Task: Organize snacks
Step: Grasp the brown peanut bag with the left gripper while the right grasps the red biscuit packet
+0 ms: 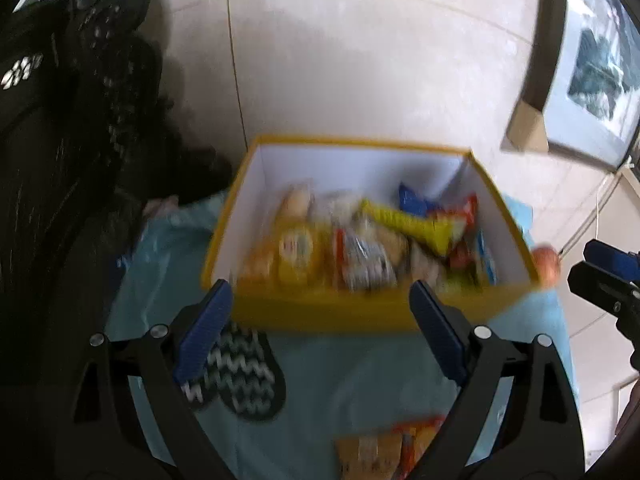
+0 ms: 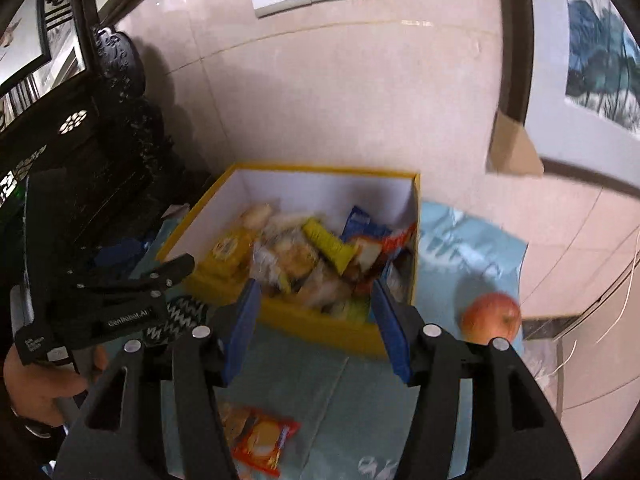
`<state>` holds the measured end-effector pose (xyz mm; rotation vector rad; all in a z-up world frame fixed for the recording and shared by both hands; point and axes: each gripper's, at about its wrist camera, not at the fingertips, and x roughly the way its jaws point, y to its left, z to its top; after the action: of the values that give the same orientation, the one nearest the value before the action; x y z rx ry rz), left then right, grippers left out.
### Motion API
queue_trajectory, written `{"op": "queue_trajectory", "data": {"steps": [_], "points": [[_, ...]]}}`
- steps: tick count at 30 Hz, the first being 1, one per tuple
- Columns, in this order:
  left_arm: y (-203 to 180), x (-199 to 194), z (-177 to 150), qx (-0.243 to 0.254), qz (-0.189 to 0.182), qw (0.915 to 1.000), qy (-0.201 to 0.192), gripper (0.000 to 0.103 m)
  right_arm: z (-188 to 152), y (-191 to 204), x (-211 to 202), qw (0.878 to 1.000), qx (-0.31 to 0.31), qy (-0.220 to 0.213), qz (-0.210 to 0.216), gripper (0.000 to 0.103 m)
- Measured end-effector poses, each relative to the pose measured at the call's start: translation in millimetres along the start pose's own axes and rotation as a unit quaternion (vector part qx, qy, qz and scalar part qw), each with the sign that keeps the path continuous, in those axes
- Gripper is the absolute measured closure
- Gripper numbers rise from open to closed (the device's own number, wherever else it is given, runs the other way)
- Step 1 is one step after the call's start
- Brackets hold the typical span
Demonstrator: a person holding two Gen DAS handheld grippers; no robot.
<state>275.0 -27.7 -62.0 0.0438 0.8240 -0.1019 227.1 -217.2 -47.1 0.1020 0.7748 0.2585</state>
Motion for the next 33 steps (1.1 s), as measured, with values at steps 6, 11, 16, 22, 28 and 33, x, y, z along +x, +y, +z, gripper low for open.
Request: {"op": "queue_trajectory", "data": {"steps": [6, 11, 16, 22, 28, 33], "points": [[0, 2, -94, -0.005, -0.027, 0.9977, 0.062, 0.012, -84, 16, 7, 0.998, 0.008, 0.057, 0.018, 0.045], [-4, 16, -152, 0.010, -0.026, 0.9940, 0.106, 0.012, -144, 27, 33, 0.994, 0.010, 0.113, 0.006, 0.045], [-9, 29, -174, 0.041, -0.002, 0.9936, 0.105, 0.010, -162, 32, 46, 0.992, 0.006, 0.129, -0.005, 0.045], [-17, 20, -170, 0.054, -0.073, 0.9931, 0.074, 0.016, -159, 35, 49, 0.992, -0.006, 0.124, -0.007, 0.045], [-11, 36, -175, 0.053, -0.059, 0.9919, 0.099, 0.013, -156, 26, 50, 0.993, 0.005, 0.119, -0.013, 0.045], [9, 38, -180, 0.054, -0.016, 0.9942, 0.092, 0.006, -155, 37, 61, 0.991, -0.007, 0.133, 0.000, 0.045]]}}
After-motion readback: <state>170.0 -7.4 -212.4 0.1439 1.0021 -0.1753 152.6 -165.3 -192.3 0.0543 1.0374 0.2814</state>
